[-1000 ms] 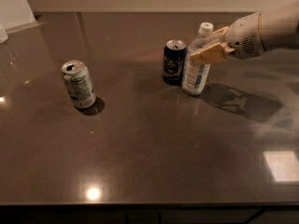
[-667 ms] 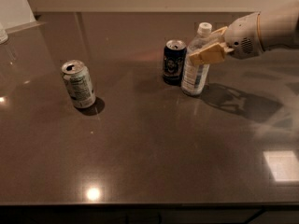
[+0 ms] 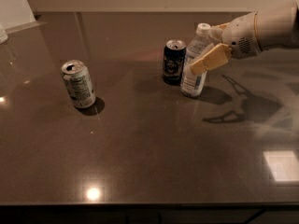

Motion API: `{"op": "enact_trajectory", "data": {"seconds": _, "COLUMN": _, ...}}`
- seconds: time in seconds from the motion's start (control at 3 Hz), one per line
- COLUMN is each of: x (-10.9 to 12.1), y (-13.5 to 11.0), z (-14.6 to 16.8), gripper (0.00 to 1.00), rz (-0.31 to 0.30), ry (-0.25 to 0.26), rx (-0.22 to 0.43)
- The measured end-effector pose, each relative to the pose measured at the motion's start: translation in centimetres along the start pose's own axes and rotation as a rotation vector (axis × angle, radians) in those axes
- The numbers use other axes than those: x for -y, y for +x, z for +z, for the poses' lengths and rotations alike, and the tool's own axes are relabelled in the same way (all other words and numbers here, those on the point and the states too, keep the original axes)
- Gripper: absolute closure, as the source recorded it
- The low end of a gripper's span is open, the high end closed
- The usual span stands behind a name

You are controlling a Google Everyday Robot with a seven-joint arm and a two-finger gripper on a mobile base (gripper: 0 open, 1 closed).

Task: Move blue plastic bottle near pepsi can

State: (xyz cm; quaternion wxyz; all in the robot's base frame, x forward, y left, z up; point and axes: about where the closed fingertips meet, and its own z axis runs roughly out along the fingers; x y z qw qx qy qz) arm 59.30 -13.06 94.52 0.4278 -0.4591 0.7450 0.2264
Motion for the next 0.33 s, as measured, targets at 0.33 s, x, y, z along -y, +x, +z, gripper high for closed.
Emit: {"op": "enact_trajectory", "data": {"seconds": 0.33, "x": 0.0, "y": 0.0, "z": 0.01, "gripper": 0.0, "rz": 0.0, "ry": 0.0, "rx": 0.0}}
